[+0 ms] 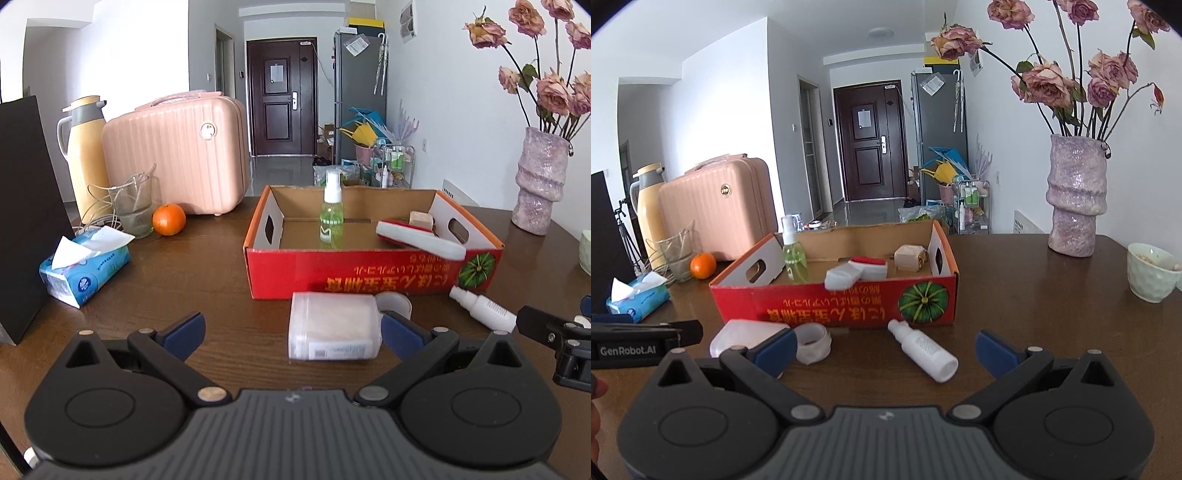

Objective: Organize rigid objects
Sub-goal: 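Grasp the purple cap with the left gripper while the right gripper approaches the grey tape roll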

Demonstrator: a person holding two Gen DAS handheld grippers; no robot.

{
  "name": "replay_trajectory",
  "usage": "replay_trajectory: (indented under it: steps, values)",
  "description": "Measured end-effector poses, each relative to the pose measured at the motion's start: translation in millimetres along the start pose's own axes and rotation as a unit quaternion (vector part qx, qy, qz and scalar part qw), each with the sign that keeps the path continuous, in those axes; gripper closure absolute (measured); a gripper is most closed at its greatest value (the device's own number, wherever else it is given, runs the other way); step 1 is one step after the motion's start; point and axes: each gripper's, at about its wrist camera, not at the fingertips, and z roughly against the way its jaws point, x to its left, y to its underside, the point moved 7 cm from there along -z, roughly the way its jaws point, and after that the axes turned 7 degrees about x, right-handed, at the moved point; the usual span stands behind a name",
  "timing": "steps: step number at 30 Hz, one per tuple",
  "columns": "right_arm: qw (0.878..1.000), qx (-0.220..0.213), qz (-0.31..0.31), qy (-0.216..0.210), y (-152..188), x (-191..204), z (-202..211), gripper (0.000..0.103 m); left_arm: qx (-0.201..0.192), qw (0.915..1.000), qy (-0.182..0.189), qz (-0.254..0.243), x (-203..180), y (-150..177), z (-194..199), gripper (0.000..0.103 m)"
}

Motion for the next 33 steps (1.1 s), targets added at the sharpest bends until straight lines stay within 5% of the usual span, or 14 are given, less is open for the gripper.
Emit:
replay_trajectory:
  steps: [33]
  values:
    - [1.0, 0.016, -0.007, 0.006, 32, -5, 4, 0.0, 0.067, 0.9971, 0.012, -0.034, -8, 54, -27, 0.0]
